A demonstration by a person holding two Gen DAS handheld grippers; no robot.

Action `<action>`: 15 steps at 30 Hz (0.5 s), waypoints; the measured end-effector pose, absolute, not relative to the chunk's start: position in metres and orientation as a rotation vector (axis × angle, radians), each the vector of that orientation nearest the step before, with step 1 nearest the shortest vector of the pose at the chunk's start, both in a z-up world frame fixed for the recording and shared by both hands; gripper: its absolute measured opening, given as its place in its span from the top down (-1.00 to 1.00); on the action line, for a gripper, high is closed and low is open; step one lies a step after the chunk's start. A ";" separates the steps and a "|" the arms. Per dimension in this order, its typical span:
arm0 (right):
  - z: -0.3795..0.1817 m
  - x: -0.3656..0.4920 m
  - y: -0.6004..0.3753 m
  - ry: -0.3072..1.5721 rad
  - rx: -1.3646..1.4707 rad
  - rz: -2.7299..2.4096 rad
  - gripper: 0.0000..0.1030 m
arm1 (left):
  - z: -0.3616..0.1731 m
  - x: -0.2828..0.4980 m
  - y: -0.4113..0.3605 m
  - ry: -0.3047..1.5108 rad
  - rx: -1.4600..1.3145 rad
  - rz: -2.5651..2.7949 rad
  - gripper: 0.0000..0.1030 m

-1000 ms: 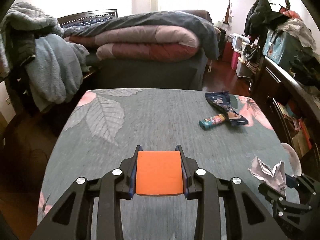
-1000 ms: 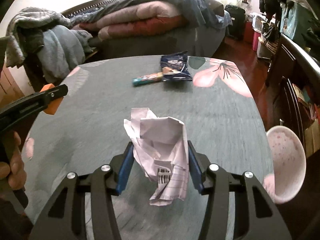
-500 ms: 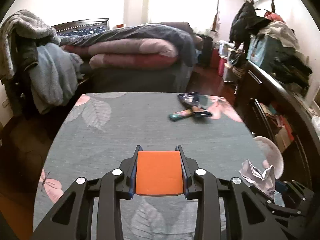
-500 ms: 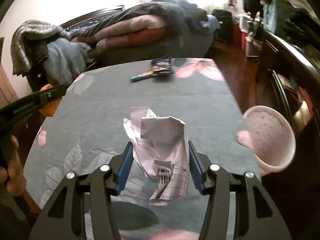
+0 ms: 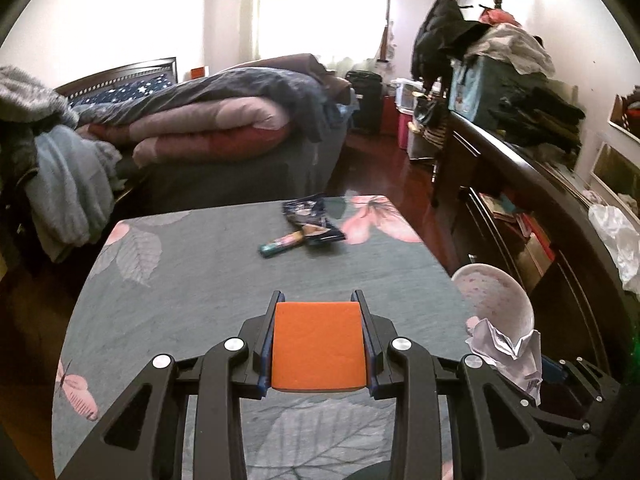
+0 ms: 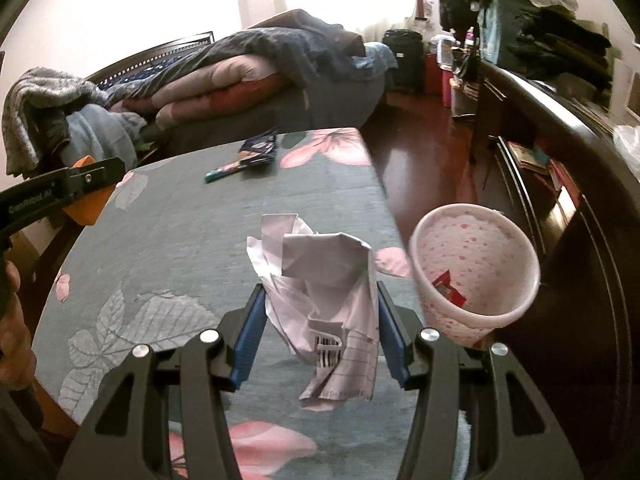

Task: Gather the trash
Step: 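Carry sponge and paper to the wastebasket and open both tools to drop them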

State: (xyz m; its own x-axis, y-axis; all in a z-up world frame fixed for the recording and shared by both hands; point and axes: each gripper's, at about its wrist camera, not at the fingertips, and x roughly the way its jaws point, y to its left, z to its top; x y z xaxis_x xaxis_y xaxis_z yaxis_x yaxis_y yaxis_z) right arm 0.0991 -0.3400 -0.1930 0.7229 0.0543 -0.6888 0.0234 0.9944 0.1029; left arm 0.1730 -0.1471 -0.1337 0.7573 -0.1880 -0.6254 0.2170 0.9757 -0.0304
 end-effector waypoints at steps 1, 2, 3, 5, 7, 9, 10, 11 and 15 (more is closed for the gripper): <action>-0.193 0.099 -0.345 0.761 0.112 0.008 -0.03 | -0.133 0.173 -0.153 0.676 0.051 -0.229 0.34; -0.194 0.099 -0.349 0.760 0.116 0.003 -0.03 | -0.133 0.174 -0.158 0.675 0.056 -0.236 0.34; -0.194 0.099 -0.355 0.760 0.121 -0.006 -0.03 | -0.133 0.175 -0.163 0.674 0.060 -0.243 0.34; -0.196 0.100 -0.366 0.758 0.131 -0.028 -0.03 | -0.134 0.178 -0.175 0.675 0.070 -0.262 0.34; -0.198 0.102 -0.376 0.758 0.139 -0.047 -0.04 | -0.135 0.182 -0.187 0.675 0.080 -0.284 0.34; -0.201 0.104 -0.389 0.758 0.150 -0.069 -0.04 | -0.137 0.186 -0.201 0.678 0.093 -0.309 0.34; -0.203 0.105 -0.394 0.759 0.155 -0.079 -0.04 | -0.139 0.188 -0.209 0.681 0.098 -0.323 0.34; -0.205 0.105 -0.401 0.758 0.163 -0.091 -0.04 | -0.140 0.191 -0.217 0.685 0.102 -0.339 0.34; -0.212 0.109 -0.428 0.760 0.185 -0.148 -0.04 | -0.148 0.202 -0.251 0.694 0.127 -0.398 0.34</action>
State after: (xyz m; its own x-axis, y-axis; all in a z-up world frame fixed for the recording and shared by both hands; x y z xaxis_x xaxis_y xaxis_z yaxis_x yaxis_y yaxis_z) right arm 0.1093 -0.4278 -0.2122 0.7157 -0.0662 -0.6953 0.1997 0.9733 0.1129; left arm 0.2022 -0.2514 -0.1476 0.6971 -0.3144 -0.6444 0.3977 0.9173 -0.0173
